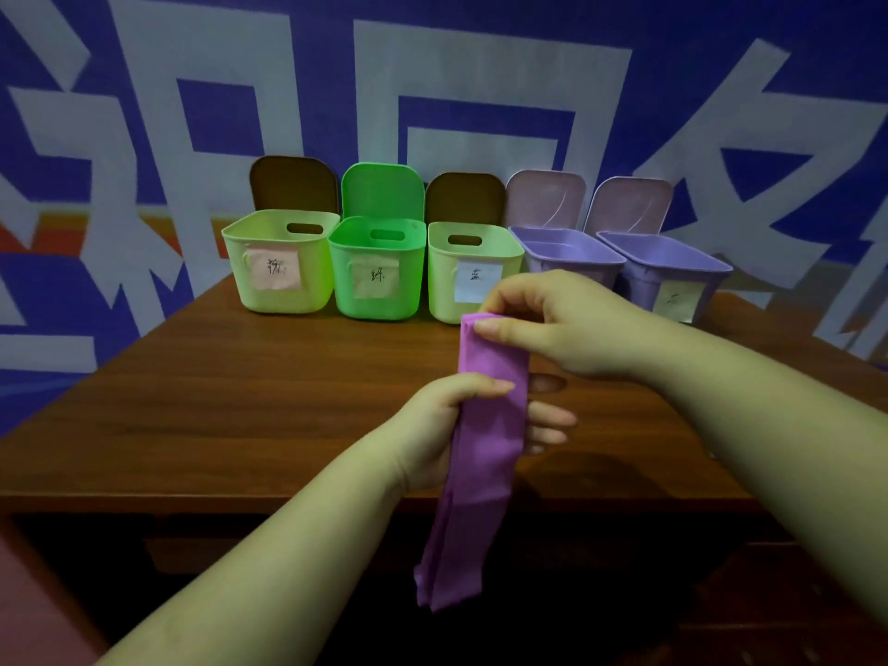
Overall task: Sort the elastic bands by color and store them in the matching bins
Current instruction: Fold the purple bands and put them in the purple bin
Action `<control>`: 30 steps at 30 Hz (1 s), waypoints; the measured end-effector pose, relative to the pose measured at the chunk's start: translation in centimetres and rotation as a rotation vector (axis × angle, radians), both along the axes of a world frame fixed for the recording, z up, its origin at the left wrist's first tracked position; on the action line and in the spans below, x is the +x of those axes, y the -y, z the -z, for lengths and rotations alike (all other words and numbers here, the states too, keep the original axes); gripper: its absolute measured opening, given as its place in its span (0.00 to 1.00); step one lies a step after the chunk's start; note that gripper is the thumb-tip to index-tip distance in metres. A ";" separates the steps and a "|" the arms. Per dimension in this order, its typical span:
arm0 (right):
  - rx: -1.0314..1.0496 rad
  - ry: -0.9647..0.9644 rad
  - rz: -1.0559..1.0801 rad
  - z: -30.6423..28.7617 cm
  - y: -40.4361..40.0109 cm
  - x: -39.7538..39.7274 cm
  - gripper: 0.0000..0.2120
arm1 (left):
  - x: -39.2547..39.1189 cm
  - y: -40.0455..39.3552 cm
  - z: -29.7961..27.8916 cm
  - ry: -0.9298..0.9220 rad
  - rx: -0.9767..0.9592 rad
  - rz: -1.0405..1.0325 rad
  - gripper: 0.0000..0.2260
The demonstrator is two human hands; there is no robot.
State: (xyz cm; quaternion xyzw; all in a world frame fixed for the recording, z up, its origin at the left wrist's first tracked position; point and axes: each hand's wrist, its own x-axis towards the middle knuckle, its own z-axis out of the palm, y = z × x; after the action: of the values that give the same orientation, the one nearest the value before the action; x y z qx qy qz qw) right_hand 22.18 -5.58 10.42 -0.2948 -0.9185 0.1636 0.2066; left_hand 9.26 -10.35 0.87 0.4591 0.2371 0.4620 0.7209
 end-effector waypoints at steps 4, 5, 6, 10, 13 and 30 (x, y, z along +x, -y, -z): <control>-0.035 -0.039 0.044 1.4 -1.4 0.0 0.10 | -0.4 -0.1 1.9 0.068 -0.109 0.011 0.26; -0.055 -0.045 0.052 1.7 -1.7 0.0 0.10 | -0.5 0.0 2.2 0.058 -0.119 0.005 0.24; -0.077 -0.057 0.064 2.1 -2.1 0.0 0.11 | -0.5 0.1 2.5 0.034 -0.127 0.001 0.22; -0.108 -0.189 0.151 2.4 -3.5 -0.1 0.12 | -0.5 0.8 4.4 -0.066 -0.145 0.004 0.22; -0.050 -0.190 0.245 2.0 -5.1 0.0 0.10 | -0.2 1.5 5.4 -0.031 -0.158 0.030 0.21; -0.361 -0.241 0.100 -0.6 -5.1 -1.9 0.08 | 0.9 1.4 6.8 0.267 -0.250 0.013 0.31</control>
State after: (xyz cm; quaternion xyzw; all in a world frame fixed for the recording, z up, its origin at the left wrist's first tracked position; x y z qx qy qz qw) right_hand 20.28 -0.48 11.04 -0.3504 -0.8273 0.3489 0.2665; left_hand 10.19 -11.70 -5.90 0.3020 0.1921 0.4809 0.8004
